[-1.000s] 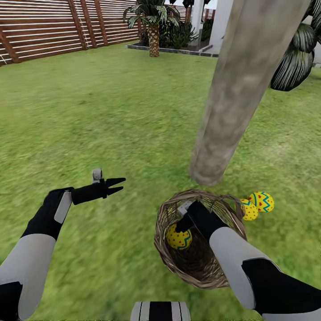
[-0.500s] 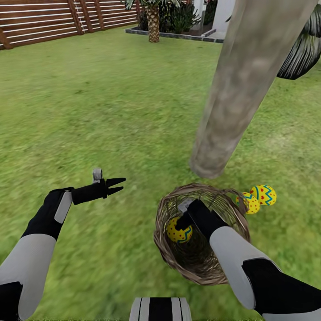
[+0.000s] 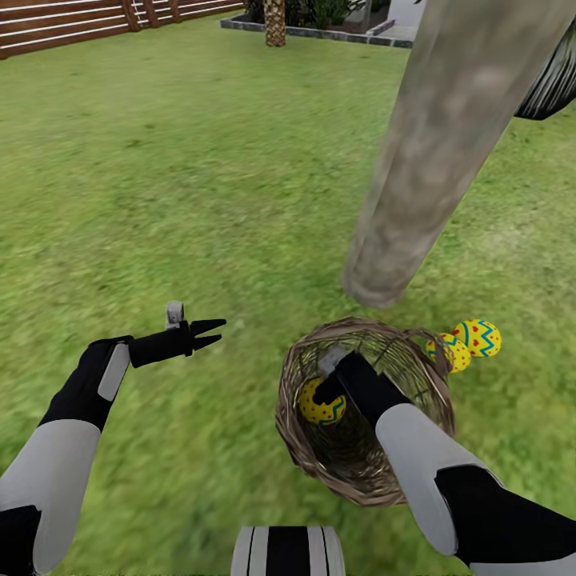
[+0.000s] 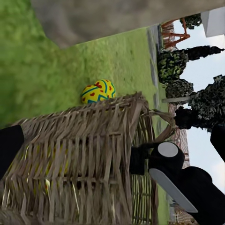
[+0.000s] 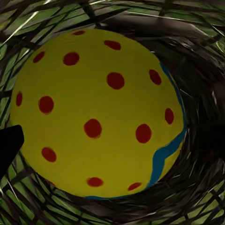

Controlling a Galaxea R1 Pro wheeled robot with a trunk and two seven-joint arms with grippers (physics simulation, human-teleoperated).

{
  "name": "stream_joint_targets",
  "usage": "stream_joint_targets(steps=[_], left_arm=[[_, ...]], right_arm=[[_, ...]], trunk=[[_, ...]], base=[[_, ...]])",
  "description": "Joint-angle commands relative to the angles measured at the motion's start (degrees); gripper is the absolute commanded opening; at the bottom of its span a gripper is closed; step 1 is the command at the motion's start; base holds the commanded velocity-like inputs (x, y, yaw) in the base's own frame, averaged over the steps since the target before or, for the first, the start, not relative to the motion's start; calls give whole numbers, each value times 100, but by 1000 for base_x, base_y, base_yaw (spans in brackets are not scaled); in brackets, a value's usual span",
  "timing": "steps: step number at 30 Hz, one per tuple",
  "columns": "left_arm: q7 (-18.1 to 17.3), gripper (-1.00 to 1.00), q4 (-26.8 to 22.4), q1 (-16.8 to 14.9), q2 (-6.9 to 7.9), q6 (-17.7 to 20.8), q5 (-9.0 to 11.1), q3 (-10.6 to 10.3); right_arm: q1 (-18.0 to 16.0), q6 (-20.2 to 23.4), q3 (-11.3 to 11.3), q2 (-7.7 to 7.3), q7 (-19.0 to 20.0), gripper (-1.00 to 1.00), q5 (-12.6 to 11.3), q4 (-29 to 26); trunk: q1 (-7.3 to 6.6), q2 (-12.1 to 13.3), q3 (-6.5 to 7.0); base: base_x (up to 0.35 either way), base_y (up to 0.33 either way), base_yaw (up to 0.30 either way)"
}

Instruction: Take the three Easter eggs out of the wicker basket on the lawn in the garden, then place them on the lawn next to a single tree (choose any tree) so that all three eggs are next to the same tree and none are left in the basket.

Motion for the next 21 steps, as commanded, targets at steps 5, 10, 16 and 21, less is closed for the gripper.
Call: stream_joint_targets(steps=[5, 10, 16, 21], left_arm=[[-19, 100, 0, -3, 6, 26, 0, 5], [-26, 100, 0, -3, 9, 26, 0, 5], [-26, 100, 0, -3, 9, 26, 0, 10], [-28, 100, 3, -3, 9, 32, 1, 10]], right_arm=[[-1, 18, 9, 0, 58, 100, 52, 16], [-1, 16, 9, 0, 50, 100, 51, 4], [42, 11, 9, 0, 50, 100, 51, -35], [43, 18, 9, 0, 51, -100, 50, -11]], trunk=[[11, -8, -115], [24, -15, -226], [40, -23, -359], [45, -26, -403]], base=[[0, 0, 0], [0, 0, 0], [0, 0, 0], [0, 0, 0]])
